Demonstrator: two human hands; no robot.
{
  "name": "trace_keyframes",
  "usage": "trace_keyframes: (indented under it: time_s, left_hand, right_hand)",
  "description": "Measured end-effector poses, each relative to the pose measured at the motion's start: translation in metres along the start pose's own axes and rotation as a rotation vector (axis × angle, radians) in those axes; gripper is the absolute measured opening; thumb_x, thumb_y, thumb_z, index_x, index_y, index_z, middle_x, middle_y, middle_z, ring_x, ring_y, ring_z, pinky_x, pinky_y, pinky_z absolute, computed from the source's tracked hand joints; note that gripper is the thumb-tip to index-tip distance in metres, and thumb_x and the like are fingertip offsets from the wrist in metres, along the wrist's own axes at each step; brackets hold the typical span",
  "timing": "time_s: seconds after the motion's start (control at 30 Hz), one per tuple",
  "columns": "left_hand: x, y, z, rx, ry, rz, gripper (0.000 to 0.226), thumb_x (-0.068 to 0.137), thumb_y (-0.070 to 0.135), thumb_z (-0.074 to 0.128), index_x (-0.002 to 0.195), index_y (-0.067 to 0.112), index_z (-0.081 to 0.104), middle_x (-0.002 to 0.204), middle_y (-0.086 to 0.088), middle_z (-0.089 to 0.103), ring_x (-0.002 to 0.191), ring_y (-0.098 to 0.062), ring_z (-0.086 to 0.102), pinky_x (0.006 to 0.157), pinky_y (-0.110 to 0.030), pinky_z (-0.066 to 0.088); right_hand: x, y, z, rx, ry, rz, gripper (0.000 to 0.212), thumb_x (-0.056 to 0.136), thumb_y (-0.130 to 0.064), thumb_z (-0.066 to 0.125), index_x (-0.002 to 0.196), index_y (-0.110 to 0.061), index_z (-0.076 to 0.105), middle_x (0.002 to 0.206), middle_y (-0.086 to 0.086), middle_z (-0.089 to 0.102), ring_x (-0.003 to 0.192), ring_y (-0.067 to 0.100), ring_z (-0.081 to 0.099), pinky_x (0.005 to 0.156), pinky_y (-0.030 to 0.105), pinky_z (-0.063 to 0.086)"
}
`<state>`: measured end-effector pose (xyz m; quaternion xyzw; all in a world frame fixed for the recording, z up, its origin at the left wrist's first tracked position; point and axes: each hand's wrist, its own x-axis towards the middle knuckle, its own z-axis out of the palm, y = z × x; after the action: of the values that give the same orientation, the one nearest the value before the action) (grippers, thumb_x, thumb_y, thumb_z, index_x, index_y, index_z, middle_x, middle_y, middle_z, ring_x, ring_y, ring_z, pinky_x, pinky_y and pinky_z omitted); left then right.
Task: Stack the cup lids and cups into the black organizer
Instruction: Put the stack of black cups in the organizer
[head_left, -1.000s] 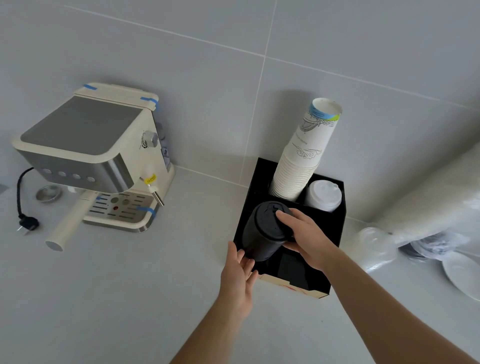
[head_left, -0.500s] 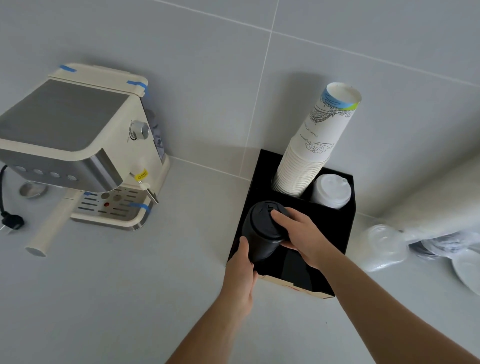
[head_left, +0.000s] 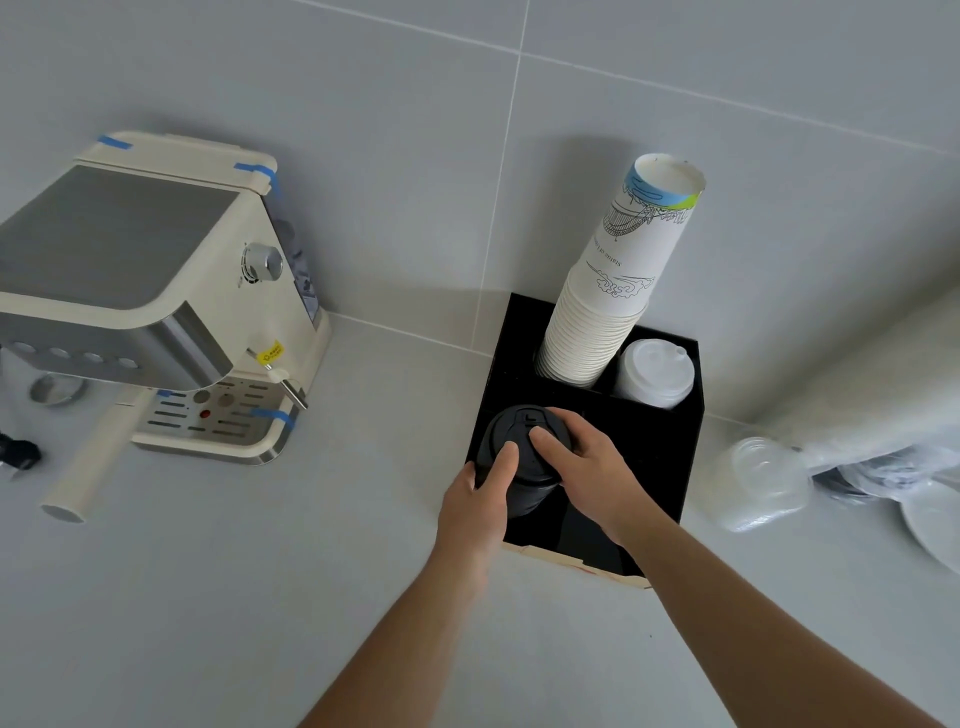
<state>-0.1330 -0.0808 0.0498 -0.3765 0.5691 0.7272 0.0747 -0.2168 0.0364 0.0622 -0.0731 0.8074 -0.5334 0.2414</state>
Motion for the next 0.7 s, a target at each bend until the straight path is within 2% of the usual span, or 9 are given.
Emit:
trace_keyframes:
  time_s: [0.1,0.17,0.27,0.37,0.47,0.53,0.7]
  left_hand:
    - [-0.002,0.002,-0.001,0.001,-0.009,0.008,0.088,0.064,0.078,0.055,0.132,0.023,0.055,0.129,0.003,0.062,0.117,-0.017,0.058,0.104,-0.040,0.047]
    - [-0.002,0.003,-0.001,-0.002,-0.003,-0.007,0.094,0.059,0.080,0.056,0.133,0.023,0.054,0.130,0.003,0.061,0.118,-0.018,0.057,0.104,-0.040,0.046]
    - [-0.003,0.005,-0.001,-0.036,-0.014,-0.043,0.087,0.057,0.076,0.059,0.128,0.025,0.057,0.124,0.005,0.064,0.113,-0.016,0.059,0.100,-0.036,0.047]
    - [-0.003,0.006,-0.004,-0.053,-0.015,-0.041,0.056,0.074,0.065,0.061,0.117,0.028,0.061,0.109,0.009,0.065,0.102,-0.013,0.058,0.096,-0.035,0.047]
    - [0.000,0.005,-0.009,-0.073,0.008,-0.040,0.023,0.086,0.054,0.058,0.089,0.031,0.063,0.092,0.013,0.063,0.087,-0.007,0.057,0.094,-0.034,0.047]
    - [-0.001,0.005,-0.010,-0.084,0.009,-0.053,0.020,0.087,0.052,0.058,0.081,0.034,0.060,0.090,0.011,0.063,0.084,-0.008,0.057,0.088,-0.033,0.048]
    - [-0.005,0.006,-0.010,-0.127,-0.001,-0.067,0.021,0.086,0.053,0.061,0.085,0.031,0.061,0.096,0.007,0.065,0.090,-0.010,0.059,0.079,-0.030,0.048]
  right_hand:
    - [-0.001,-0.002,0.001,-0.041,0.001,-0.006,0.035,0.094,-0.041,0.061,0.127,-0.030,0.061,0.111,-0.009,0.072,0.104,0.010,0.068,0.094,0.032,0.055]
    - [-0.002,-0.002,0.000,-0.058,0.002,-0.005,0.036,0.094,-0.043,0.060,0.128,-0.031,0.061,0.112,-0.009,0.071,0.104,0.009,0.068,0.095,0.033,0.055]
    - [-0.002,-0.004,0.001,-0.038,0.001,0.024,0.038,0.091,-0.047,0.060,0.127,-0.034,0.061,0.113,-0.009,0.071,0.105,0.010,0.068,0.098,0.038,0.055]
    - [-0.003,-0.007,0.002,0.013,-0.034,0.066,0.034,0.087,-0.049,0.059,0.120,-0.040,0.063,0.114,-0.009,0.072,0.108,0.012,0.068,0.102,0.043,0.053]
    - [-0.003,-0.012,0.002,0.037,-0.083,0.089,0.024,0.087,-0.041,0.059,0.110,-0.047,0.065,0.115,-0.009,0.073,0.111,0.014,0.066,0.104,0.044,0.051]
    - [-0.002,-0.013,0.002,0.041,-0.095,0.090,0.026,0.087,-0.038,0.060,0.112,-0.044,0.065,0.116,-0.008,0.072,0.112,0.015,0.066,0.104,0.044,0.051]
    - [-0.006,-0.013,0.000,0.016,-0.064,0.077,0.033,0.086,-0.039,0.063,0.119,-0.034,0.063,0.115,-0.005,0.072,0.109,0.016,0.067,0.102,0.045,0.052]
